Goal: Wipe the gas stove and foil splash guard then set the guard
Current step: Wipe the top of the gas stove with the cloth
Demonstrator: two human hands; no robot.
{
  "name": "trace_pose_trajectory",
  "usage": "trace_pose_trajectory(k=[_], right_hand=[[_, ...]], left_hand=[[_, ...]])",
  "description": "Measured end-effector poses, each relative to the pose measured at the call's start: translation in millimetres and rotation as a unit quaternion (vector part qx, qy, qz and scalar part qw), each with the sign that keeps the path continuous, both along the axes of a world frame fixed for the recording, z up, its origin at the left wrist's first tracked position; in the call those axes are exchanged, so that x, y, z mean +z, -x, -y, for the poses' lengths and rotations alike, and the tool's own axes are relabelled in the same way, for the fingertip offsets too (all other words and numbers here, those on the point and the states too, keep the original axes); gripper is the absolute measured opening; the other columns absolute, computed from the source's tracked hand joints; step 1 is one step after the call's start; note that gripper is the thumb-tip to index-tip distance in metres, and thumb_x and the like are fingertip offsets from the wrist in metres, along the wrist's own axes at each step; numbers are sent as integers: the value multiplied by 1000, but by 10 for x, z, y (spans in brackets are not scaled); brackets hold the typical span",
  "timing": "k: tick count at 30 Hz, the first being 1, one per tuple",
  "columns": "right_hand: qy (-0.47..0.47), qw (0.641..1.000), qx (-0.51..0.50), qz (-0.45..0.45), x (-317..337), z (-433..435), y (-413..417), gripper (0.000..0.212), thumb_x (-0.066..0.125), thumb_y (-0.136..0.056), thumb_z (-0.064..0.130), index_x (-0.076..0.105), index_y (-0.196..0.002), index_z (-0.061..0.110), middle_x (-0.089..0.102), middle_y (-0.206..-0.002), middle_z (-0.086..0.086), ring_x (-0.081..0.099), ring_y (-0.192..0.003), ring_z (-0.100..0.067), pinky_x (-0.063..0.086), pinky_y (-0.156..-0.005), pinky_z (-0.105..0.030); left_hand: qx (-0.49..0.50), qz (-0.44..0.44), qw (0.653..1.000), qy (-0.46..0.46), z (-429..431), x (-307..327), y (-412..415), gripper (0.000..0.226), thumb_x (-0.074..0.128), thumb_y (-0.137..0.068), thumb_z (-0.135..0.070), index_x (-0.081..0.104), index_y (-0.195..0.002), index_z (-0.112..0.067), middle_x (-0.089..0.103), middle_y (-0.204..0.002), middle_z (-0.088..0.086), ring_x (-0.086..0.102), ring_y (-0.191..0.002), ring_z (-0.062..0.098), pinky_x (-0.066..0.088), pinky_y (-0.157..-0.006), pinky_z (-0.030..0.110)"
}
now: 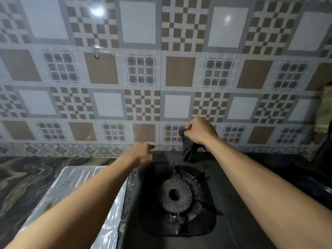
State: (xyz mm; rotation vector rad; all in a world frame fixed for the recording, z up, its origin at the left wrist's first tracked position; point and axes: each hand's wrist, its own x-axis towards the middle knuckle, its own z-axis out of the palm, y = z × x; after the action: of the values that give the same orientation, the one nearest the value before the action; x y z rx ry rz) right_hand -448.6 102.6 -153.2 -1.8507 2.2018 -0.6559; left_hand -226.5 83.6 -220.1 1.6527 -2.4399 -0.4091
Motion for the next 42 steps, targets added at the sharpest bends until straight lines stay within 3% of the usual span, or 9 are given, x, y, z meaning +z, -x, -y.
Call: trace_pose_trajectory(k=[2, 5, 10, 16, 21, 25, 30, 36, 42], right_hand=[[-18, 998, 14, -56, -128, 10, -85, 16, 65, -85, 12, 66, -69, 7, 68, -71, -6, 64, -62, -22, 48, -50, -28], [-39, 997, 38, -56, -435, 96, -260, 24, 68, -89, 18, 63, -67, 10, 64, -66, -3, 64, -62, -21, 42, -49, -26], [-73, 981, 173, -43, -634, 228, -381, 25, 68, -89, 45, 77, -95, 23, 75, -103, 2, 68, -95, -20, 55, -85, -37], [-164, 928, 328, -65, -882, 389, 54, 41, 60, -98, 31, 54, -138, 38, 42, -154, 9, 24, -148, -12, 19, -121, -44], [-182, 896, 385, -129, -1006, 550, 74, 49, 43, -105, 32, 28, -151, 43, 13, -163, 14, 7, -151, -8, 8, -124, -46], [-178, 889, 407, -116, -1050, 683, -130, 58, 43, -106, 29, 14, -156, 36, 10, -164, 12, 6, -151, -8, 5, -123, -35], [-211, 877, 426, -72, -949, 937, -335, 53, 50, -103, 17, 33, -153, 25, 27, -161, 4, 25, -148, -14, 15, -113, -21], [-186, 879, 437, -43, -934, 913, -422, 50, 54, -100, 10, 46, -146, 28, 46, -151, 2, 45, -135, -20, 32, -107, -30], [-223, 852, 470, -66, -966, 858, -129, 53, 51, -100, 4, 44, -146, 31, 25, -160, 11, 14, -149, -7, 0, -119, -27]], left_hand=[[-4, 10, 1000, -5, 32, -93, -66, 46, 47, -92, -41, 63, -130, -19, 64, -133, 12, 60, -121, 32, 49, -101, 39], [-17, 14, 1000, -15, 69, -174, -183, 43, 47, -91, -33, 62, -129, -18, 60, -138, 11, 55, -127, 32, 45, -105, 38], [-35, 82, 996, -20, 97, -261, -380, 56, 43, -95, -41, 46, -147, -23, 47, -152, 6, 46, -136, 30, 40, -111, 41], [-64, 149, 987, -3, 133, -436, -462, 66, 38, -99, -47, 22, -158, -21, 16, -165, -5, 18, -152, 22, 21, -120, 47], [-68, 163, 984, -8, 159, -480, -475, 69, 30, -98, -51, 16, -159, -22, 12, -166, -3, 12, -153, 22, 19, -122, 50], [-70, 169, 983, -3, 141, -476, -462, 69, 27, -99, -50, 14, -160, -21, 10, -166, -2, 8, -154, 22, 15, -124, 45], [-59, 143, 988, -29, 133, -490, -444, 79, 21, -88, -52, 13, -160, -19, 9, -166, -2, 4, -154, 19, 15, -124, 41], [-53, 125, 990, -33, 147, -518, -444, 77, 26, -89, -51, 16, -159, -20, 12, -165, -4, 5, -154, 19, 16, -123, 41], [-58, 131, 989, -40, 151, -480, -446, 78, 25, -88, -52, 16, -159, -20, 11, -165, -5, 4, -154, 19, 15, -124, 45]])
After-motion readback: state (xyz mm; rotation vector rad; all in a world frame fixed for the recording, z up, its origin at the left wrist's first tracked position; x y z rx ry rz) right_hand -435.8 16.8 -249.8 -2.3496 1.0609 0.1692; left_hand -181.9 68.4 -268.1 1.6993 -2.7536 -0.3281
